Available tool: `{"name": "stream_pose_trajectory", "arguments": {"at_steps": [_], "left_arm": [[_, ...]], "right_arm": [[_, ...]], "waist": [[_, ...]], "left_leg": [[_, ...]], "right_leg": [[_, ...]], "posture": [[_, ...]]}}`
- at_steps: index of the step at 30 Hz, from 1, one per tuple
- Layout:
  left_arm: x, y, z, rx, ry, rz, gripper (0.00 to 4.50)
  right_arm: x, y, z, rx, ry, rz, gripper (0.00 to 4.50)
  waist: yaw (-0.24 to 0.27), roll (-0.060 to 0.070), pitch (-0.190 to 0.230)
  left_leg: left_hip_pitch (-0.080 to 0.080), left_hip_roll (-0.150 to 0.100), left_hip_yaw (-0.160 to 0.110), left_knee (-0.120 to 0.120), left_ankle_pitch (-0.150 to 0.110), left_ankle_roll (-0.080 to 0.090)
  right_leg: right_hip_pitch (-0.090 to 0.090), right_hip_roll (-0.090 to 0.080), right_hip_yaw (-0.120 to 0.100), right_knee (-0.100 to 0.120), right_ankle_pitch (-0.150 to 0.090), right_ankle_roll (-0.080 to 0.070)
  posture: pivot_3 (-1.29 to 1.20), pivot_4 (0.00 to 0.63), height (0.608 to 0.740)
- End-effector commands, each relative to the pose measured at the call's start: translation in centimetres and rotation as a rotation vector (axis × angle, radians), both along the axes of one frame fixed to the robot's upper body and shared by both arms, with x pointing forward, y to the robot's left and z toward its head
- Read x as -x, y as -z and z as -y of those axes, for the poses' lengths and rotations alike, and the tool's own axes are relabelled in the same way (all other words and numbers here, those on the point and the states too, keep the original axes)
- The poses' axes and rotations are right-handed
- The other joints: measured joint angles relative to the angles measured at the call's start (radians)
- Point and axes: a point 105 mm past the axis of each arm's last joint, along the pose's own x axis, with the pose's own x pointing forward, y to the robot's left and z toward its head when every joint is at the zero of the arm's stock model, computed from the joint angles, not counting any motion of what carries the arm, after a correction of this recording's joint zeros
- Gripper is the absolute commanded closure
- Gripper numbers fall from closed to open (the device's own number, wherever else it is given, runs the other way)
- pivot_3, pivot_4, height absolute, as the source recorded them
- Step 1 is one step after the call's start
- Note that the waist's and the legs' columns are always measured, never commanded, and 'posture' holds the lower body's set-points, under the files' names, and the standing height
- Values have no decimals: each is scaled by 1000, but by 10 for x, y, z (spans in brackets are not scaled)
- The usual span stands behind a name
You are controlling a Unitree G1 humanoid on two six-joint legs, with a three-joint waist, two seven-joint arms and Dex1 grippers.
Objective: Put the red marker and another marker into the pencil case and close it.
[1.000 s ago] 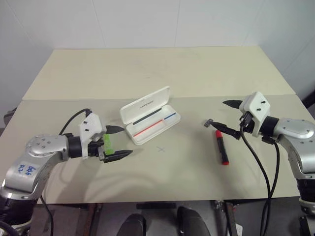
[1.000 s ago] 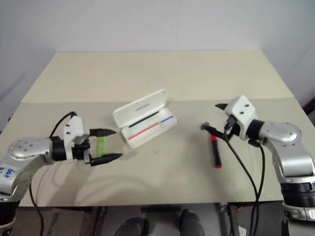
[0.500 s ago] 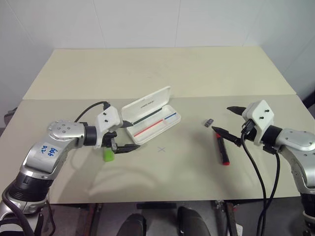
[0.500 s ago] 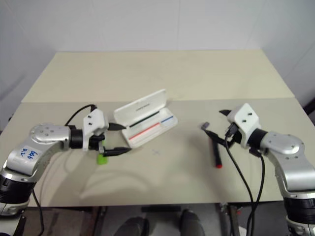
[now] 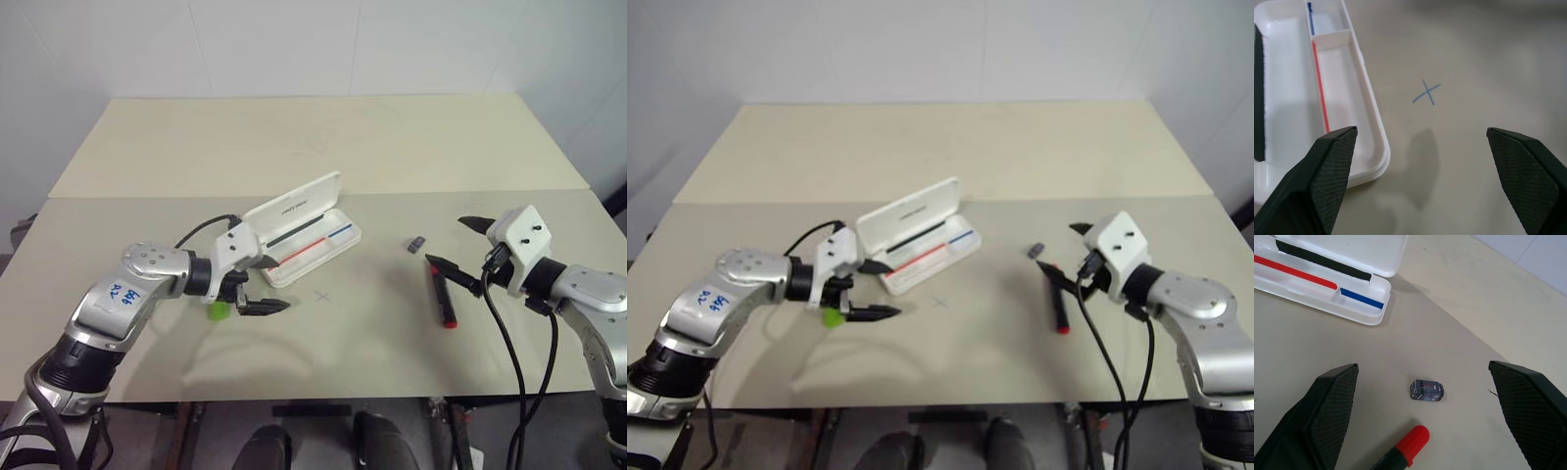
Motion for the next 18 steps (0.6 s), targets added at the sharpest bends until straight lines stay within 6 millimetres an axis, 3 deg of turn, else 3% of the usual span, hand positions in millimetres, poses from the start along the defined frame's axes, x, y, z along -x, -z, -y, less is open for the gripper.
{"name": "stream_pose_trajectory", "arguments": {"at_steps": [1, 18], "left_arm": [[1, -5, 5, -17, 21, 22, 18], [-14, 7, 13, -89, -33, 5, 18]], "right_arm": [[4, -16, 1, -7, 8, 66, 0], [8, -16, 1, -9, 23, 63, 0]], "waist": [[0, 0, 0], [1, 0, 0]], "left_leg": [[0, 0, 0, 0, 0, 0], [0, -1, 0, 2, 0, 0]], "right_leg": [[0, 0, 0, 0, 0, 0], [0, 0, 1, 2, 0, 0]], "posture": [[0, 150, 740], [0, 150, 740]]}}
